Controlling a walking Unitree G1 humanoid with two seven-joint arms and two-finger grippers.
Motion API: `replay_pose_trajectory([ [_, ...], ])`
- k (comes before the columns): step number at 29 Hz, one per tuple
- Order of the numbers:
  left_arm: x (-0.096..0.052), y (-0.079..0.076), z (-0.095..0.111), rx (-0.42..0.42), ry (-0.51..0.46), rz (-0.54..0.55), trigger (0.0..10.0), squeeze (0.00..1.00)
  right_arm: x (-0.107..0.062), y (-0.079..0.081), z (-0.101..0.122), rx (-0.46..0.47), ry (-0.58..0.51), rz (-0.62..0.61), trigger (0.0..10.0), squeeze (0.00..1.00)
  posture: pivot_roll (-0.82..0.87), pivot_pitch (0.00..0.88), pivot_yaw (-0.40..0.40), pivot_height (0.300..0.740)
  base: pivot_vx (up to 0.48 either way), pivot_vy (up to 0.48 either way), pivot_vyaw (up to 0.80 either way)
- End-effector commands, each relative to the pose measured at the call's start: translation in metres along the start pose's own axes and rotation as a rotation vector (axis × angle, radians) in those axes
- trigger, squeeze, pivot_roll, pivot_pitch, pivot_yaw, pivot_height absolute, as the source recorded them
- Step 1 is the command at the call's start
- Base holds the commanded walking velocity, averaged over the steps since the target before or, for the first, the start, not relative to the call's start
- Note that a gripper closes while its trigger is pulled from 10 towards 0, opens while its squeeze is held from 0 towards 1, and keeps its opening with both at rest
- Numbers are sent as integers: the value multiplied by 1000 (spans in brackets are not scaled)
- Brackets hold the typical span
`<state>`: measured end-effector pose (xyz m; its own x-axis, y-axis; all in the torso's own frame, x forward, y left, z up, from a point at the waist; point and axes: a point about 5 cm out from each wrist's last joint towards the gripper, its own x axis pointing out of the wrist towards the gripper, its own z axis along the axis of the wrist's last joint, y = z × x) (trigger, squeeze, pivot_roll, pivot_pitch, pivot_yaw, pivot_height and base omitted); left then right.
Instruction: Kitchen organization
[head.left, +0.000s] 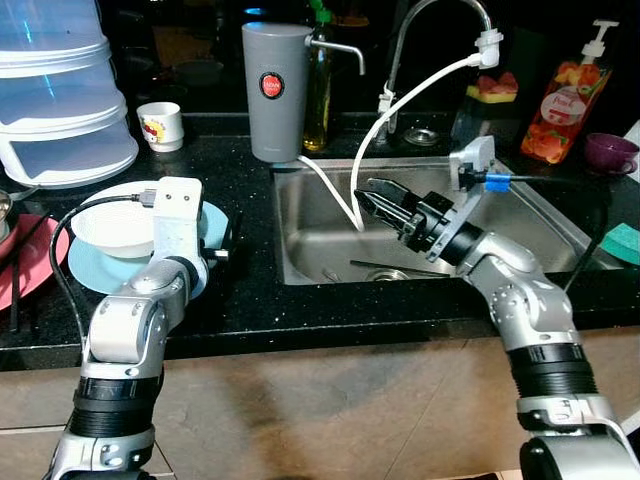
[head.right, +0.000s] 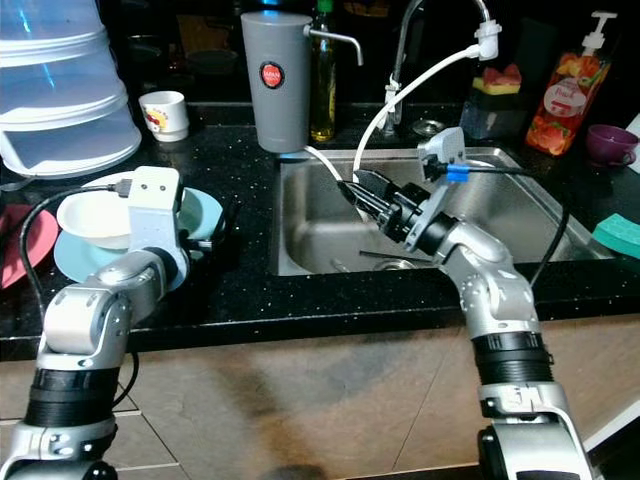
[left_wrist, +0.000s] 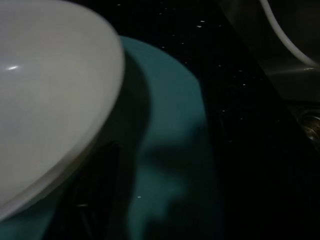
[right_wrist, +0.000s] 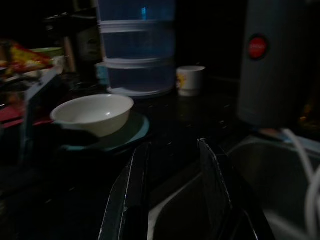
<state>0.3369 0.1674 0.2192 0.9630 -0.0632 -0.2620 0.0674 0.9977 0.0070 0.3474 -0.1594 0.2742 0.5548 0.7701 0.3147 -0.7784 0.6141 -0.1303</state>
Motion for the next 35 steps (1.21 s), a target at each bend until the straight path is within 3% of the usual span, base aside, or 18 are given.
replay_pose_trajectory([
  [1,1,2,-5,5,32,-4,0,0,-1,4,-3,8,42,36,10000,0,66,45,-14,740,0,0,0],
  [18,-2,5,1,60,-7,-18,0,0,-5,16,-12,79,104,104,10000,0,71,30,-14,740,0,0,0],
  [25,-4,-1,15,121,-114,-83,0,0,-4,17,-9,94,91,91,10000,0,68,40,-13,740,0,0,0],
  [27,-10,-8,32,136,-233,-128,0,0,-2,13,-4,111,53,65,10000,0,67,44,-12,740,0,0,0],
  [30,-12,-10,36,134,-267,-145,0,0,-2,13,-3,119,39,56,10000,0,67,45,-13,740,0,0,0],
  [32,-22,-20,49,136,-410,-238,0,0,0,9,2,144,-7,9,10000,0,65,46,-13,740,0,0,0],
  [35,-30,-30,45,69,-410,-370,0,0,4,3,3,173,-51,-87,10000,0,62,47,-12,740,0,0,0],
])
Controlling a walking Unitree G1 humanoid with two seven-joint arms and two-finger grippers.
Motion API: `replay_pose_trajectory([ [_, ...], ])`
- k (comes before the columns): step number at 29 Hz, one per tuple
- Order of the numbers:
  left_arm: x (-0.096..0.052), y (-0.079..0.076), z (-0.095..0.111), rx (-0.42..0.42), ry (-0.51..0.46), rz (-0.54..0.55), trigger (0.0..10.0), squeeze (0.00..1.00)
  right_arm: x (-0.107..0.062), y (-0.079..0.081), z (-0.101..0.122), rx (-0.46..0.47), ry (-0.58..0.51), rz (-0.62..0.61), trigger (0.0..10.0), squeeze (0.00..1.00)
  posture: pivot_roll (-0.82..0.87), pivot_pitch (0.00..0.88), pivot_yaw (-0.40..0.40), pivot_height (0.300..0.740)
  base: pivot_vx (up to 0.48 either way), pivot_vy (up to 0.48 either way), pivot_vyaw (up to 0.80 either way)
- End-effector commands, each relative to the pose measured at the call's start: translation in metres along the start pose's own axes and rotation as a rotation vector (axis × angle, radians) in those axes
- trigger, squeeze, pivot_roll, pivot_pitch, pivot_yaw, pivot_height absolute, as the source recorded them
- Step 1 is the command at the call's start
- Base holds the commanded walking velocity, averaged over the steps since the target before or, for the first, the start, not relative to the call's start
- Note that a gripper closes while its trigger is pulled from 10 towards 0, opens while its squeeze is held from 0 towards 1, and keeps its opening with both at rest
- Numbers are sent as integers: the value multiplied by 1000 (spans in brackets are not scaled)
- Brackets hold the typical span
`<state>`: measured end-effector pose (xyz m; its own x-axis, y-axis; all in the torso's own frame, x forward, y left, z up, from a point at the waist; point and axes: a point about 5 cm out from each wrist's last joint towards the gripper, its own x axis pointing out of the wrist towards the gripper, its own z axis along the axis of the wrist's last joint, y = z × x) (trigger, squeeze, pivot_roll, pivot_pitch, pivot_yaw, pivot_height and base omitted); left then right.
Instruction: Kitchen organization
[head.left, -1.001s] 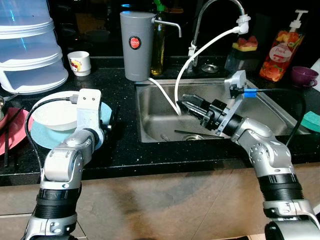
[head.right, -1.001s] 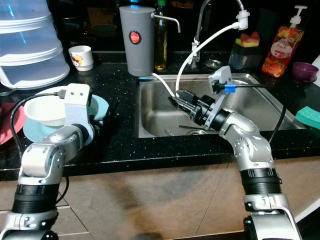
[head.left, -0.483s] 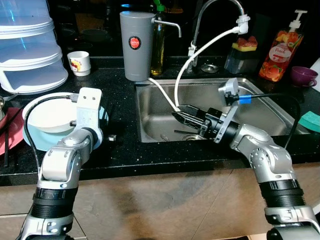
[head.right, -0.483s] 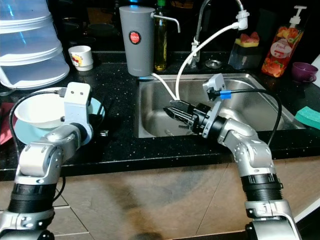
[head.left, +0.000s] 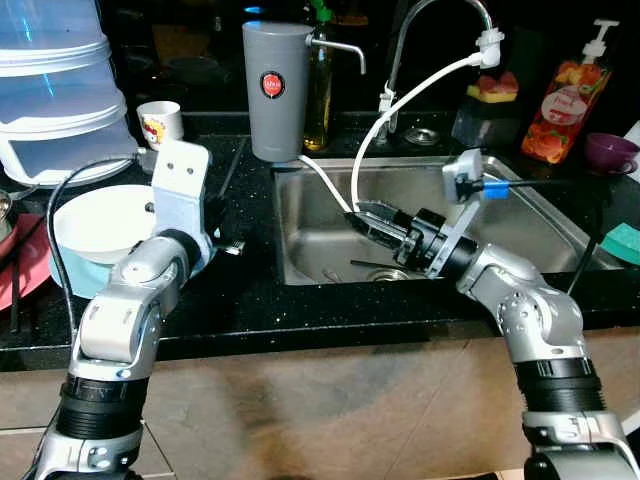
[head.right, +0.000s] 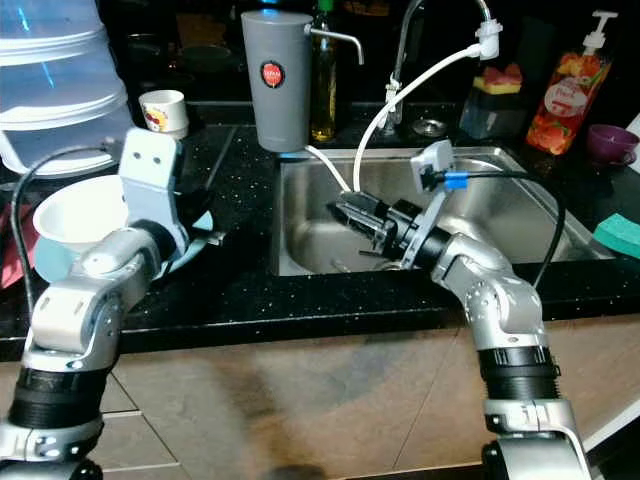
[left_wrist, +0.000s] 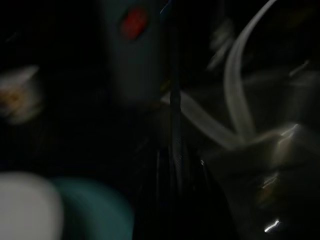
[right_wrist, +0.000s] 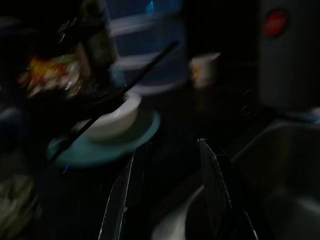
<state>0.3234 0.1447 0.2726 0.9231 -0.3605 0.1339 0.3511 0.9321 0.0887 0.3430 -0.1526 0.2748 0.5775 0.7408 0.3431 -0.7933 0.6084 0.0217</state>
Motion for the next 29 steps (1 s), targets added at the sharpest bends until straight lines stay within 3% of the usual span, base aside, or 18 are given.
replay_pose_trajectory([
  [1,-8,-11,-3,7,-6,-112,0,0,3,-7,3,31,-48,-105,10000,0,64,48,-12,740,0,0,0],
  [2,-11,-14,-5,52,-3,-137,0,0,4,-9,3,34,-61,-142,10000,0,64,48,-12,740,0,0,0],
  [3,-19,-15,-5,-9,-55,-177,0,0,7,-14,2,101,-114,-245,10000,0,65,50,-11,740,0,0,0],
  [4,-19,-15,-5,-9,-55,-177,0,0,7,-14,2,101,-114,-245,10000,0,65,50,-11,740,0,0,0],
  [6,-24,-14,-4,-86,-105,-176,0,0,8,-15,1,143,-155,-287,10000,0,66,52,-13,740,0,0,0],
  [7,-30,-17,-4,-177,-145,-219,0,0,9,-13,-2,202,-176,-296,10000,890,69,53,-16,740,0,0,0],
  [8,-35,-20,-3,-243,-181,-257,0,0,11,-10,-6,262,-188,-293,10000,1000,69,55,-17,740,0,0,0],
  [9,-44,-25,-3,-343,-230,-313,0,0,14,0,-14,302,-166,-253,10000,1000,71,57,-17,740,0,0,0],
  [10,-45,-25,-4,-361,-238,-320,0,0,14,3,-16,296,-154,-235,10000,1000,71,57,-17,740,0,0,0],
  [23,-52,-30,-9,-450,-235,-361,0,0,22,23,-16,418,-156,-182,10000,1000,56,69,-19,740,0,0,0],
  [24,-53,-31,-10,-463,-226,-362,0,0,22,25,-14,424,-159,-164,10000,608,55,70,-19,740,0,0,0],
  [25,-54,-31,-13,-475,-214,-365,0,0,23,28,-12,437,-165,-137,10000,0,53,72,-19,740,0,0,0],
  [29,-50,-32,-27,-462,-110,-344,0,0,27,41,-6,474,-192,-48,10000,0,55,75,-19,740,0,0,0],
])
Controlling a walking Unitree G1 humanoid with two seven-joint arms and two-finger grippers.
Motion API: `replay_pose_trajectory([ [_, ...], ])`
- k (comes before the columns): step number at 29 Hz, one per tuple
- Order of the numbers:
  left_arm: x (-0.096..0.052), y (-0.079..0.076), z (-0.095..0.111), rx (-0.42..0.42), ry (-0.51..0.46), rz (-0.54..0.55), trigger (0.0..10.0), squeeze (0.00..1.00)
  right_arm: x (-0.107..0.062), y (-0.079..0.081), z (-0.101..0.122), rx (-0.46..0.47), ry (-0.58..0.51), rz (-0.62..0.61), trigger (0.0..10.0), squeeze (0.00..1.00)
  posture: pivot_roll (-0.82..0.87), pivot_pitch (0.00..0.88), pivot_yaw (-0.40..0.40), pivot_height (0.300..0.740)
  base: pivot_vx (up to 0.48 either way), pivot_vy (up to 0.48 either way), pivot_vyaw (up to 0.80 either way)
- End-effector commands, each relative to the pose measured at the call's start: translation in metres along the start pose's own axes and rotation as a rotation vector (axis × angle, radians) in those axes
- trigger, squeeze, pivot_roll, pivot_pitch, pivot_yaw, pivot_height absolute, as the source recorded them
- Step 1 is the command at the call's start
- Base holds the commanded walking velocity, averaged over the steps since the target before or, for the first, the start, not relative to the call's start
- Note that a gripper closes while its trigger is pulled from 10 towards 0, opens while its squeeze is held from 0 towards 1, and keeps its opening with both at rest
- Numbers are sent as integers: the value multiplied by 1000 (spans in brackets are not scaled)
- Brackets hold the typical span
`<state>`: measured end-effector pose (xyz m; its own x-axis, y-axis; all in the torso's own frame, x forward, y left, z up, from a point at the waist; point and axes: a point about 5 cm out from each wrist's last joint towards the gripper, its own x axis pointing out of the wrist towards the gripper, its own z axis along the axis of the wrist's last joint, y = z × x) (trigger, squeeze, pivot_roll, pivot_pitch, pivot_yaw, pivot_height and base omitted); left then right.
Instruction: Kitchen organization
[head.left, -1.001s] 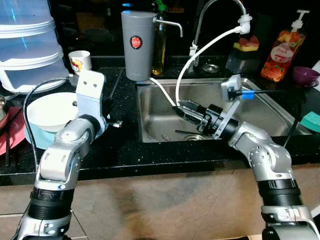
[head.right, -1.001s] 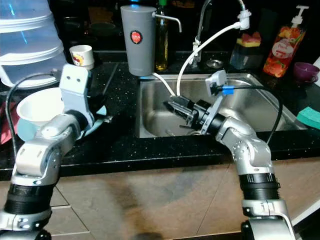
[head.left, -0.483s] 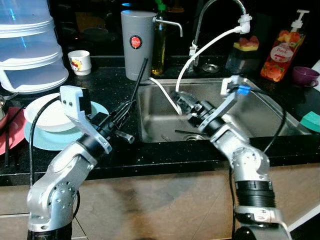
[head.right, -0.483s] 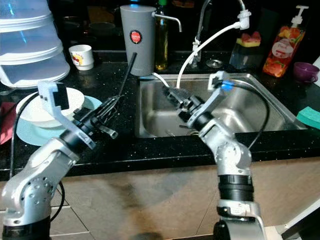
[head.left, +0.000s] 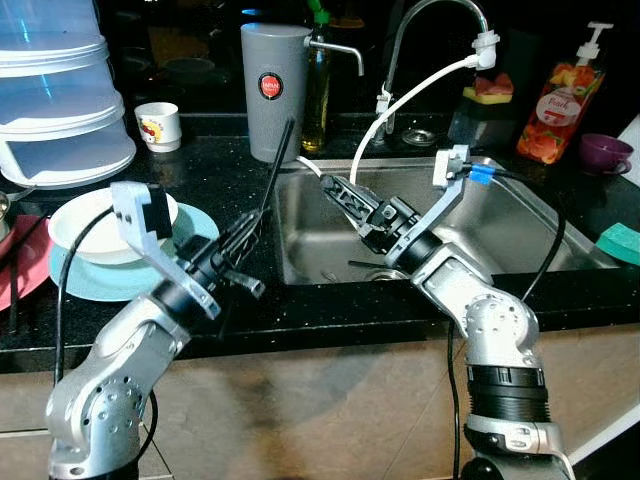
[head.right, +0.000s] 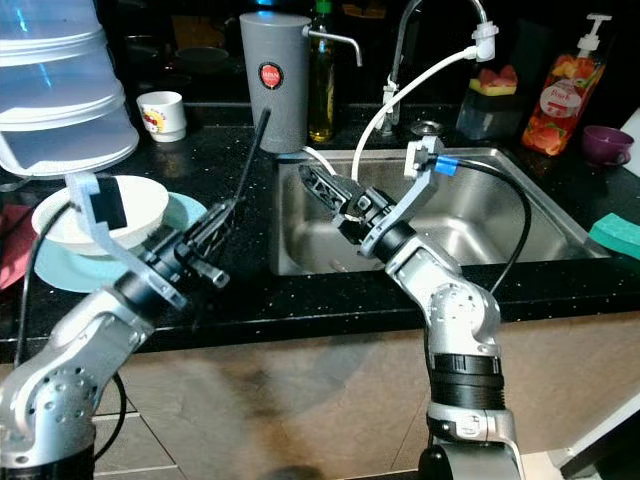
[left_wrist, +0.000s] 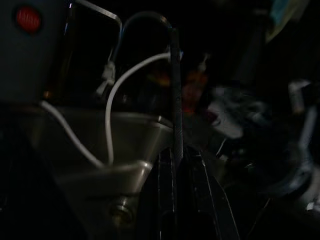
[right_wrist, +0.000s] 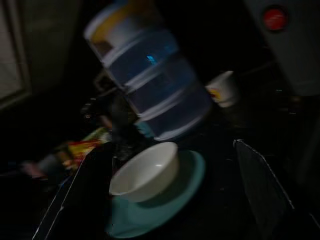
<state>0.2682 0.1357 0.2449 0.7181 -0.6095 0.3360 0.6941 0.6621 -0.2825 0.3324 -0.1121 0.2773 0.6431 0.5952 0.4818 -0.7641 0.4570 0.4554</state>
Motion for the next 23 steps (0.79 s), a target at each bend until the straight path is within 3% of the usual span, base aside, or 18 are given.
replay_pose_trajectory([
  [1,0,3,-10,0,71,19,0,0,1,10,-3,22,11,54,10000,0,56,73,-18,740,0,0,0],
  [9,2,-2,-23,2,170,-29,0,0,0,14,-16,-22,92,57,10000,0,50,62,-20,740,0,0,0],
  [16,6,-8,-22,27,155,-59,0,0,-2,12,-25,-62,162,18,10000,0,46,51,-22,740,0,0,0],
  [23,4,-10,-26,26,187,-67,0,0,0,7,-26,-44,152,-28,10000,0,55,54,-23,740,0,0,0],
])
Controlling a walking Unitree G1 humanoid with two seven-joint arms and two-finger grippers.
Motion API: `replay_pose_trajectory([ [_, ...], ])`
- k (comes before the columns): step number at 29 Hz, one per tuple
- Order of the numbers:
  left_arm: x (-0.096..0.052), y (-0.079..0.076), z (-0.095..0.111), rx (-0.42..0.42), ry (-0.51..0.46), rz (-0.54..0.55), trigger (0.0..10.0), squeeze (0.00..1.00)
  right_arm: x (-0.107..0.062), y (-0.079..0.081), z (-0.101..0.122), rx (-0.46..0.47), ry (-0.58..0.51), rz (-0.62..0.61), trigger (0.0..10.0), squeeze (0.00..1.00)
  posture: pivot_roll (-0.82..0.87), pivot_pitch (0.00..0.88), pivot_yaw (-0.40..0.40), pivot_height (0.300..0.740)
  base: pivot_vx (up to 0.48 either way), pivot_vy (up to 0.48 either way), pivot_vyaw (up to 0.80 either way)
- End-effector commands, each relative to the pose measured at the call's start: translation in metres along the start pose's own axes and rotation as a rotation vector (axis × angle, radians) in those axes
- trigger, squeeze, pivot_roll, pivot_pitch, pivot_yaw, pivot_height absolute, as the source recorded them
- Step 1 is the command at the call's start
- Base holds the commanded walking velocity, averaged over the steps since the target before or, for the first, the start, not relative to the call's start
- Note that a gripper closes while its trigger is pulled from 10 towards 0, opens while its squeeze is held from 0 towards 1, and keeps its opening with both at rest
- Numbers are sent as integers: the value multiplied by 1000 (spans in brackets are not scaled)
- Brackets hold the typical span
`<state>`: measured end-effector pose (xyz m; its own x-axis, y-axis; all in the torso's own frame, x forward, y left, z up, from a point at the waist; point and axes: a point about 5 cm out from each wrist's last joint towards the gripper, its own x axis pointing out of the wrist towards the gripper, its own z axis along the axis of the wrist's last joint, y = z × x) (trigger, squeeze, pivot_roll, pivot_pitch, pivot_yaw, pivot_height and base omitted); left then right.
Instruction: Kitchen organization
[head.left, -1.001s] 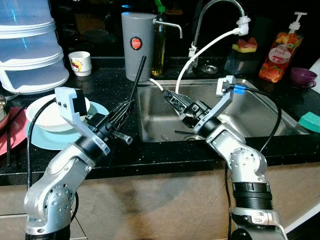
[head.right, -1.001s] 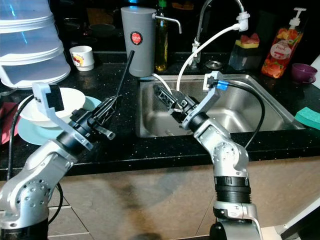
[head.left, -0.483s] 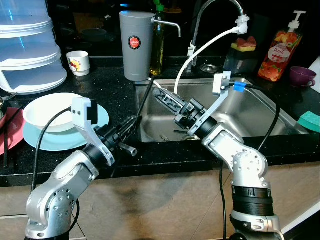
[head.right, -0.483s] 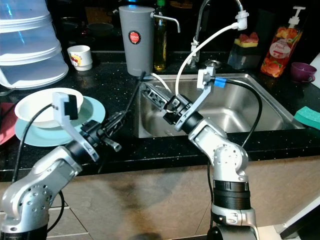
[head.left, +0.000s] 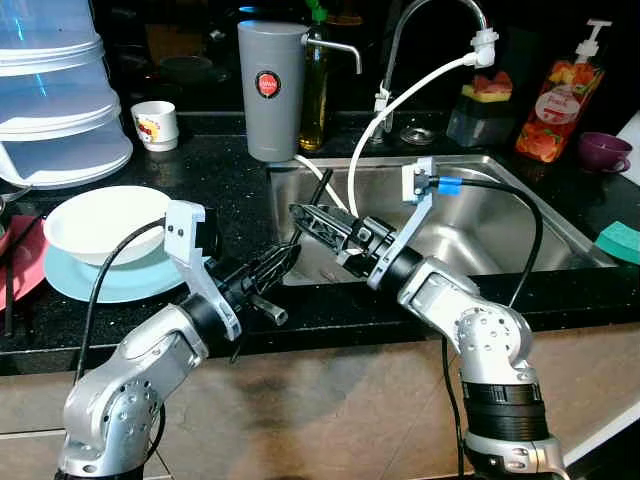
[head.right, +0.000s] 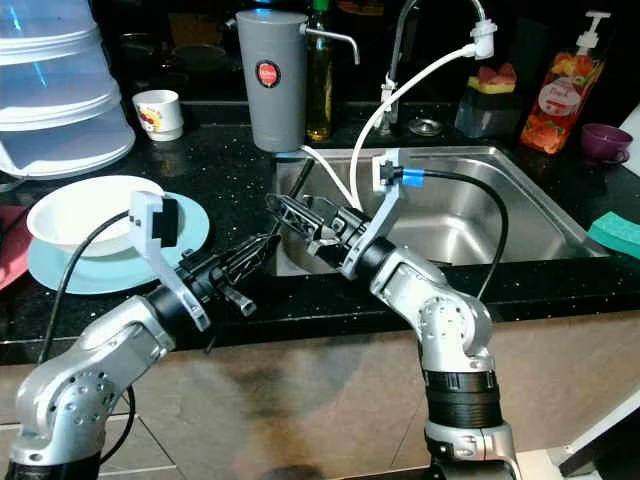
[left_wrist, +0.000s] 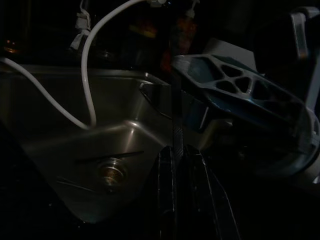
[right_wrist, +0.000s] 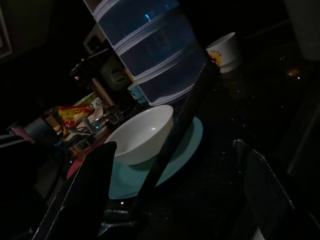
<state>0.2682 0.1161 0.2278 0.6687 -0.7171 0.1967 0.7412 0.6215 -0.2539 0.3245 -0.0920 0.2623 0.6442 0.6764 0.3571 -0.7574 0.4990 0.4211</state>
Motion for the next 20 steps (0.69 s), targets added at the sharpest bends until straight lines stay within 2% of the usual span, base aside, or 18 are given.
replay_pose_trajectory([
  [1,-2,-2,-2,12,18,4,0,0,1,-3,-1,12,-3,-30,4706,0,55,54,-23,740,0,0,0],
  [2,-2,-2,-2,10,18,6,0,0,1,-5,-1,13,-9,-44,2157,0,55,54,-23,740,0,0,0],
  [3,-2,-2,-2,10,18,6,0,0,1,-5,-1,13,-9,-44,2157,0,55,54,-23,740,0,0,0],
  [4,-2,-3,-3,2,24,2,0,0,1,-6,0,18,-16,-53,0,0,60,53,-25,740,0,0,0],
  [16,-2,-3,-5,-9,37,3,0,0,2,-10,3,32,-48,-82,0,0,58,55,-21,740,0,0,0],
  [20,-1,-2,-5,-17,31,17,0,0,1,-13,8,72,-91,-102,0,0,57,54,-19,740,0,0,0],
])
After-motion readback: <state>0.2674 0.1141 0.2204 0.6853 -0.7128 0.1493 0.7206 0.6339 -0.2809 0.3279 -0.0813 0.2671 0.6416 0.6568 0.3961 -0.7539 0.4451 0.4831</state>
